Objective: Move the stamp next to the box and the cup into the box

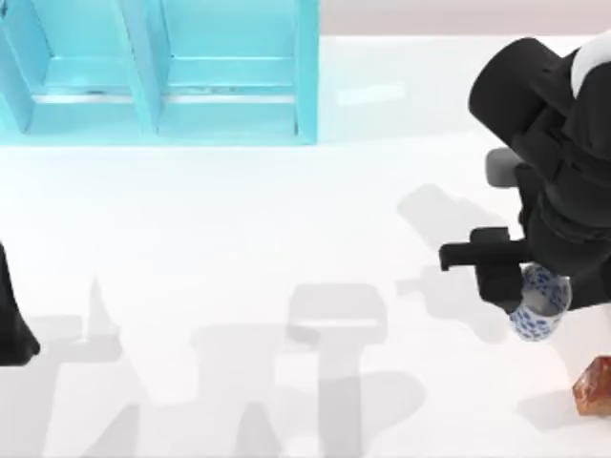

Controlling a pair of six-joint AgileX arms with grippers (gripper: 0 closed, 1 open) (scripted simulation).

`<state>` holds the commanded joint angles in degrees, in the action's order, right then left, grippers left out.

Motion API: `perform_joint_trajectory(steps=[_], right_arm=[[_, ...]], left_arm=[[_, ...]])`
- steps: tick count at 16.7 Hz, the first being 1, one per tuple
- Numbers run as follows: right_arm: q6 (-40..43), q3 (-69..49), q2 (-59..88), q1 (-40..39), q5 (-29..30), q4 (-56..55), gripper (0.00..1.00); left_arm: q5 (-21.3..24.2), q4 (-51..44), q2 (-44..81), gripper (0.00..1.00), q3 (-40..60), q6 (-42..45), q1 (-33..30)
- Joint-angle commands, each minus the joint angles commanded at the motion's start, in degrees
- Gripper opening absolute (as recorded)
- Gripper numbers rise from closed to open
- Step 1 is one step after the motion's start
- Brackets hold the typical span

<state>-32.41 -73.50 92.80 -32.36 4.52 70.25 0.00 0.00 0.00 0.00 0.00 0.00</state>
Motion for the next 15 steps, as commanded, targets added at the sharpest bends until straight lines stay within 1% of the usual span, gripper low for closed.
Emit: perform_joint_trajectory(steps=[2, 5, 7, 9, 12, 15], right_arm=[[8.92, 1.15, -1.30, 8.60, 1.68, -0.24, 0.00], [25.99, 2.80, -3.07, 24.75, 2.99, -0.50, 0.00], [37.80, 3.87, -4.02, 35.97, 2.85, -0.67, 0.00], [47.92, 4.85, -4.67, 46.34, 1.90, -0.78, 0.00], [58.81, 5.90, -4.96, 58.14, -0.65, -0.81, 0.00], [64.71, 6.62, -5.08, 64.82, -3.35, -0.95, 0.00]], left_arm=[[0.00, 0.00, 0.00, 1.00, 0.00, 0.00, 0.00], [0.00, 0.00, 0.00, 1.00, 0.00, 0.00, 0.00], [0.00, 0.00, 0.00, 1.00, 0.00, 0.00, 0.00], [0.00, 0.00, 0.00, 1.00, 0.00, 0.00, 0.00], [0.00, 0.00, 0.00, 1.00, 0.00, 0.00, 0.00], [0.00, 0.00, 0.00, 1.00, 0.00, 0.00, 0.00]])
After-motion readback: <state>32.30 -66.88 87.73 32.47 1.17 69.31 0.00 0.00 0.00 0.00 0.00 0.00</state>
